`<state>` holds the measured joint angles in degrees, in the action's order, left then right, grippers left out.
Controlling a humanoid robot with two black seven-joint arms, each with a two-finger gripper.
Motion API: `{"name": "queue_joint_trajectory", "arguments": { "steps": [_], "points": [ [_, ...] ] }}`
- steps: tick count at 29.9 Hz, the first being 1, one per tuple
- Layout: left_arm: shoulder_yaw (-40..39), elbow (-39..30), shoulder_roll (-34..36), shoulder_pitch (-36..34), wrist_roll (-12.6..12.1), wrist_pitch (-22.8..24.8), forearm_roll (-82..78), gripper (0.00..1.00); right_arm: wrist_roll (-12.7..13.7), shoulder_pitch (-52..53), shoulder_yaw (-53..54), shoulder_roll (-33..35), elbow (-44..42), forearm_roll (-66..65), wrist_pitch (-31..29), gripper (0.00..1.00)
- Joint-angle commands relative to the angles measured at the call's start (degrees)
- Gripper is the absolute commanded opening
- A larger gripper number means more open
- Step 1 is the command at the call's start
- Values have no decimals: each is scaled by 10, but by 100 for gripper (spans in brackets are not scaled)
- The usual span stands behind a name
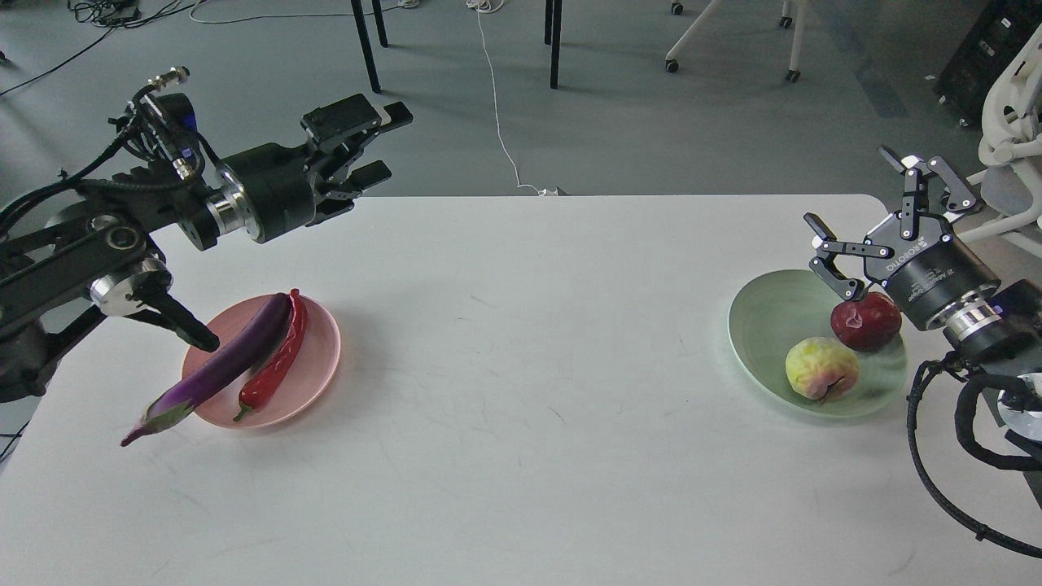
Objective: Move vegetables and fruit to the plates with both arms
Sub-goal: 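Release the chili and raise the left gripper away from the plate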
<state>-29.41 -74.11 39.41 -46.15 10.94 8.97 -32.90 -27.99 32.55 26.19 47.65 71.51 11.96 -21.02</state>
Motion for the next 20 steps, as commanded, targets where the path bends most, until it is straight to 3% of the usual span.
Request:
{"name": "queue_joint_trajectory", "arguments": {
  "steps": [1,3,10,14,20],
  "points": [
    [-84,22,-59,64,36,-54,11,100,0,20,0,-18,-2,0,28,99],
    [-143,34,-86,118,60,-57,9,100,0,23,1,-32,-3,-1,41,99],
    [-278,72,-173,250,63,-45,-19,100,0,22,1,-66,-24,-1,51,99],
    [-333,87,-197,280,62,-16,-18,100,0,20,0,-69,-23,-1,49,99],
    [-340,89,-203,283,58,-3,-17,100,0,20,1,-68,-23,-1,49,99]
  ]
}}
